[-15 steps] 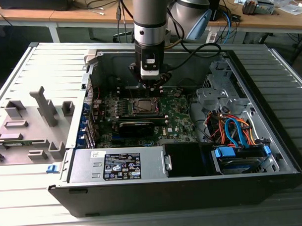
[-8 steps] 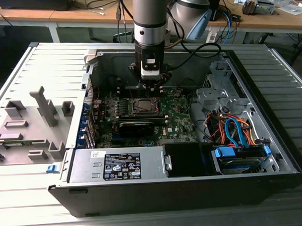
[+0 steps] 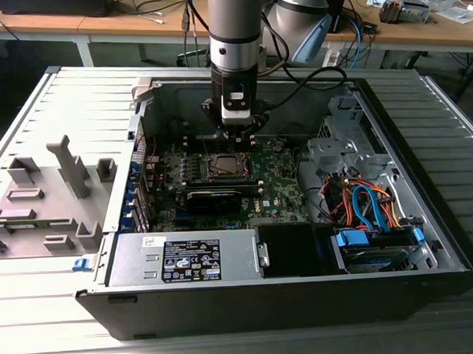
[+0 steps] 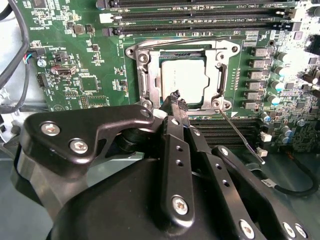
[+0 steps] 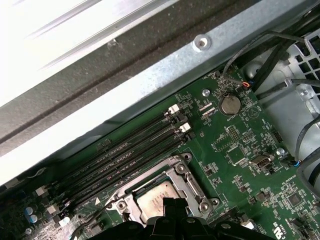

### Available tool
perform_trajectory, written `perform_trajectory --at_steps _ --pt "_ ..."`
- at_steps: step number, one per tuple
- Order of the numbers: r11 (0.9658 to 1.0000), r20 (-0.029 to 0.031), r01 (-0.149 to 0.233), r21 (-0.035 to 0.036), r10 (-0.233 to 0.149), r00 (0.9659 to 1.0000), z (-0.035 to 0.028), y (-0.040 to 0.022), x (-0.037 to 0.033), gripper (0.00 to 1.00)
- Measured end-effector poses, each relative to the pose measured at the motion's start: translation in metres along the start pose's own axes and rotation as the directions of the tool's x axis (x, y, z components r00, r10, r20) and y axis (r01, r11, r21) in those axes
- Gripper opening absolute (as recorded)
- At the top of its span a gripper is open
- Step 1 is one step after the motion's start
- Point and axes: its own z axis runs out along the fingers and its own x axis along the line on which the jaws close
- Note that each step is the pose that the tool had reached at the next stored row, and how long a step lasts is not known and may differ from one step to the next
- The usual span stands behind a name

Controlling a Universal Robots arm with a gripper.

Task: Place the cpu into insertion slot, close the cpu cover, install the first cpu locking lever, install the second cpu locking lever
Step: 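Install the second cpu locking lever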

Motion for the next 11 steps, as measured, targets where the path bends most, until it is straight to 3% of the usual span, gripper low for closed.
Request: perform_trajectory --at_steps 11 --pt "0.9999 0.0002 0.017 -0.0009 -0.017 0.9999 0.0 0.0 0.0 0.11"
